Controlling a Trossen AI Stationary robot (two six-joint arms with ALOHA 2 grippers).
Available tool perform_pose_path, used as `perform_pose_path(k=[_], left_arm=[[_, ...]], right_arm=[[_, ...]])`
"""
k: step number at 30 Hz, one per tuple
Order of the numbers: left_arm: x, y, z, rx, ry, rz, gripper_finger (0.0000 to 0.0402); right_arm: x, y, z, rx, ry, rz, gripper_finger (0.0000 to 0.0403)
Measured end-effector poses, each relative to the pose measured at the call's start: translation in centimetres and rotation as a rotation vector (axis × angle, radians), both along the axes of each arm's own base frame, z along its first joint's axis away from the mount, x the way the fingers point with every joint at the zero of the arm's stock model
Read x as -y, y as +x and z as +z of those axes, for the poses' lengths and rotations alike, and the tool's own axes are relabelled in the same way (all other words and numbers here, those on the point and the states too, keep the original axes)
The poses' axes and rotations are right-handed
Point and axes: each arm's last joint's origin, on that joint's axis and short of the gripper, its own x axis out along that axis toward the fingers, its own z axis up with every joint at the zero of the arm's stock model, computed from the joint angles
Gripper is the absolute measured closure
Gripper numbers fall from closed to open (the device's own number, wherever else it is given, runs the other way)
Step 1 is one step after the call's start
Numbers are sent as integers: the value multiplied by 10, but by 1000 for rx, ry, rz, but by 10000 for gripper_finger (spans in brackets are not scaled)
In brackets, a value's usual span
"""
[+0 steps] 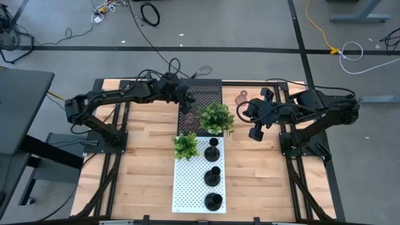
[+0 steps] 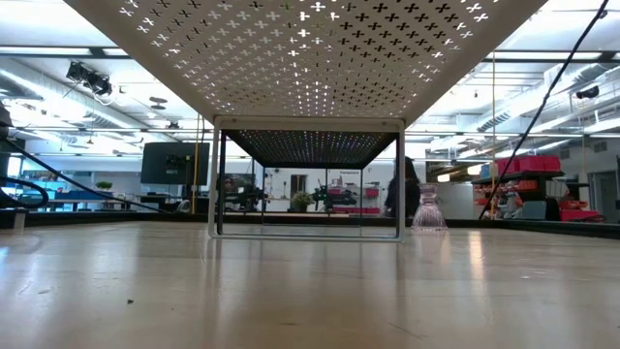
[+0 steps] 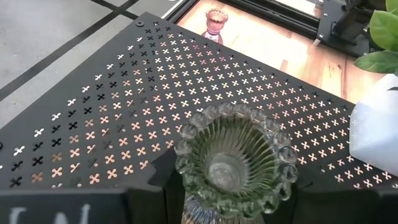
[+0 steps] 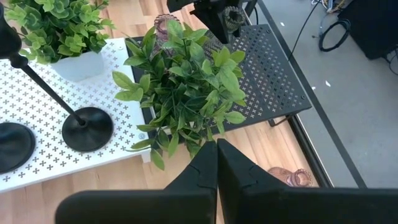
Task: Pick & Place candle stick holders
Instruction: Put the green glass candle holder on the black shelf
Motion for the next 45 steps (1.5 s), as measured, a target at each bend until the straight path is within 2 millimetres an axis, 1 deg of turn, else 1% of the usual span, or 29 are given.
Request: perform_pose_path(k=[3, 10, 30, 34, 41, 45], left_arm=[[0, 0, 0, 2, -2, 1, 245], [4, -4, 5, 9, -10, -10, 230], [3, -4, 8, 34, 7, 27, 226], [3, -4, 8, 25, 12, 41, 210], [2, -3, 10, 53, 7, 37, 161], [4, -2, 10, 59, -7, 31, 147]], right_arm=[[0, 0, 0, 0, 0, 0, 401], [0, 0, 0, 0, 0, -1, 401], [0, 0, 0, 6, 4, -3, 401], [0, 0, 0, 6, 4, -3, 401], [0, 0, 0, 6, 4, -3, 401], [0, 0, 0, 6, 4, -3, 401]])
